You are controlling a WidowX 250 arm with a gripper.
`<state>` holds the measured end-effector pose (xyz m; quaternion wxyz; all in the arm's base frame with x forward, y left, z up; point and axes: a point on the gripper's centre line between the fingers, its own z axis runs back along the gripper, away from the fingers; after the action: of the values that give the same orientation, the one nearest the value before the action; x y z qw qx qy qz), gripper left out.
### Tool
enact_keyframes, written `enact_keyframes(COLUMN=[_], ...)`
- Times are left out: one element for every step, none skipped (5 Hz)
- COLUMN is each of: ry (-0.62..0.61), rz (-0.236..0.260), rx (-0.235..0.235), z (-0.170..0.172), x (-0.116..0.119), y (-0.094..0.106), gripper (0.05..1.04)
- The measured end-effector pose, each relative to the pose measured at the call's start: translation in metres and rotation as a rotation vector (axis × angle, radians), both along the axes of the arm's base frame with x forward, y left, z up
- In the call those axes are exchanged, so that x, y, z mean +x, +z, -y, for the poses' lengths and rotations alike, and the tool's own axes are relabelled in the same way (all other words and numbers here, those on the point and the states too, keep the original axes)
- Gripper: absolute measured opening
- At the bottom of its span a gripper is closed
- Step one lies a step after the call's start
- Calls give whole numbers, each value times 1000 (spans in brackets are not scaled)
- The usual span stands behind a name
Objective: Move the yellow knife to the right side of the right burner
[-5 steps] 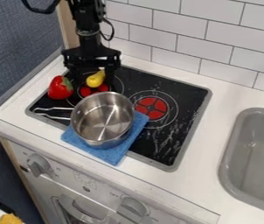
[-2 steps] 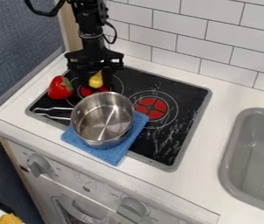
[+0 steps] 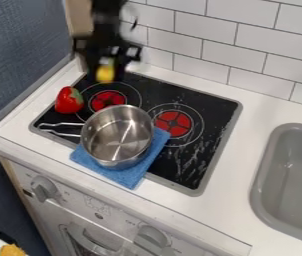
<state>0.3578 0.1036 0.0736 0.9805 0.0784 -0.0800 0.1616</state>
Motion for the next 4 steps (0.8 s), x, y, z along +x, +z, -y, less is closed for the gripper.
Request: enact_keyframes(ry=[-125, -215, -252, -214], rz=[41, 3, -72, -142], rx=[-38, -58, -56, -73], z=[54, 99, 146, 157], x=[-3, -8, -15, -21], y=[19, 11, -16, -43], gripper=[543, 543, 543, 543])
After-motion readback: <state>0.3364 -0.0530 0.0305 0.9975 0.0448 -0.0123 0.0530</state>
